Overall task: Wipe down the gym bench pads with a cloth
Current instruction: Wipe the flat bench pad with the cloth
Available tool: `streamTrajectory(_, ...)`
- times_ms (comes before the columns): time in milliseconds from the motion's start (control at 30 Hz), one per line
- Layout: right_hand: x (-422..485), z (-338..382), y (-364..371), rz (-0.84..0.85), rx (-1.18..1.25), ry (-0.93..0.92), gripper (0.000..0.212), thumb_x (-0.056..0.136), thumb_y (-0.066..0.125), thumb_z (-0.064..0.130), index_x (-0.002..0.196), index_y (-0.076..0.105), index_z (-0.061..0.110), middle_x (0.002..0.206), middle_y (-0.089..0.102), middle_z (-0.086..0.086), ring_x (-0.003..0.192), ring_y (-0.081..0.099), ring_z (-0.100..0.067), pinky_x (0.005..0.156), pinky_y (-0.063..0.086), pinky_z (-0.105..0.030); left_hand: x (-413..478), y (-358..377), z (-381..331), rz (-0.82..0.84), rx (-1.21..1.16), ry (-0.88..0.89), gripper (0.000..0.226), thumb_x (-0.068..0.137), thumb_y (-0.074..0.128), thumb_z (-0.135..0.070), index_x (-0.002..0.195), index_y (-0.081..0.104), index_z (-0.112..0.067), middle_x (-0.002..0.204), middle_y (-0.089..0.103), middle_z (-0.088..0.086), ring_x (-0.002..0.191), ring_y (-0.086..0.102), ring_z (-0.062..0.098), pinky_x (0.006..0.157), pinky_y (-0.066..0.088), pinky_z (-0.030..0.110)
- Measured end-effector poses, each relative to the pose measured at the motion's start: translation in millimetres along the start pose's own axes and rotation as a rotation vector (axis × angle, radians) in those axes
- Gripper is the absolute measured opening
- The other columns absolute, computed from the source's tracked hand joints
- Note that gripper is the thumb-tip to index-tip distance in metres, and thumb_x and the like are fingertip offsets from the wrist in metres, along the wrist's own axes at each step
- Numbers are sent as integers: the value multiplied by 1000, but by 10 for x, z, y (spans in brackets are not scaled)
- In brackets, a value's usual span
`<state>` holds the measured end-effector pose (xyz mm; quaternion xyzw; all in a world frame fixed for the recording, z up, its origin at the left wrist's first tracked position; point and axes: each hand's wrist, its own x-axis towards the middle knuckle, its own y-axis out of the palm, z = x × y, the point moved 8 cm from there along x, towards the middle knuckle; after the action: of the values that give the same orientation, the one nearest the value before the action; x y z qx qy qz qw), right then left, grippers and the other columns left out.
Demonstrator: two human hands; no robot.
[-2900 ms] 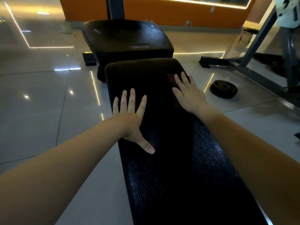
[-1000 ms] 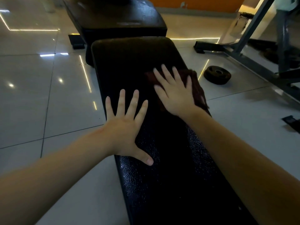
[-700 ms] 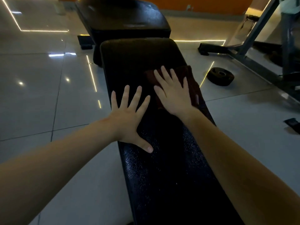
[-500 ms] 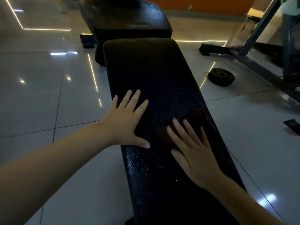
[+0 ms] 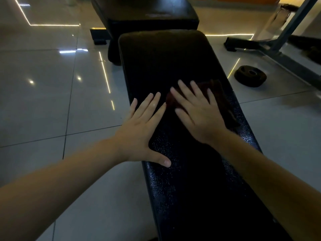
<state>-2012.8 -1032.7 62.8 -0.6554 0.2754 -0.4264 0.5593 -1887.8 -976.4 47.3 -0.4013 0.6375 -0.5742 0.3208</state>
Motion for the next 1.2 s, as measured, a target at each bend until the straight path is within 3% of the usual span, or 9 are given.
streamTrajectory(133,683,-118,-44,30,34,68,54,103,19,46,154,7,34,163,0,7,149,-6,-19,117,-2,-53,-8,-26,-16,33,3,-24,141,46,29,-99,150,-20,-19,155,-33,6,139,-37,18,109,-31,38)
streamTrajectory(267,705,-63,-65,65,44,102,56,104,20,44,154,3,30,163,-4,5,149,-9,-20,117,-5,-52,-33,-77,-30,72,9,-55,142,46,31,-100,149,-25,-19,153,-36,7,138,-39,19,105,-34,35)
streamTrajectory(367,196,56,-38,62,28,44,58,101,17,47,155,4,27,163,-1,4,149,-5,-19,118,-1,-52,-110,-79,-38,131,1,-71,140,53,42,-95,148,-26,-18,150,-40,9,137,-40,20,109,-28,34)
streamTrajectory(500,-919,246,65,91,5,-37,60,100,14,50,155,9,27,163,5,5,150,1,-19,118,8,-51,-255,-69,47,186,-22,-88,136,54,42,-92,146,-30,-20,148,-45,6,136,-41,19,113,-22,35)
streamTrajectory(633,-1754,409,144,134,-38,-115,60,102,16,50,155,12,23,162,12,0,149,10,-24,111,17,-53,-225,-117,163,202,-41,-153,147,53,58,-87,145,-32,-14,148,-45,4,138,-38,19,116,-17,38)
streamTrajectory(733,-1830,447,134,130,-62,-160,59,102,19,49,155,16,24,161,19,-2,148,16,-26,109,22,-56,-161,-105,185,213,-143,-147,155,48,71,-78,145,-30,-13,148,-43,-2,138,-37,13,112,-15,28)
streamTrajectory(933,-1086,461,104,79,-33,-57,57,102,14,50,154,17,28,162,12,3,149,9,-22,116,11,-52,-102,-73,226,191,-196,-109,157,45,78,-71,146,-29,-15,140,-47,-10,136,-39,8,111,-15,23)
streamTrajectory(1067,-222,415,70,25,-25,24,60,98,10,52,153,16,29,162,14,3,149,9,-22,116,7,-50,-83,-47,228,191,-164,-121,157,46,76,-73,145,-30,-12,139,-49,-6,136,-41,12,110,-15,25)
streamTrajectory(1200,610,281,4,29,5,134,56,102,13,48,154,4,31,163,-1,4,149,-5,-21,117,-4,-50,-95,-76,203,207,-136,-138,157,47,75,-74,146,-29,-10,149,-44,2,136,-40,16,110,-16,27)
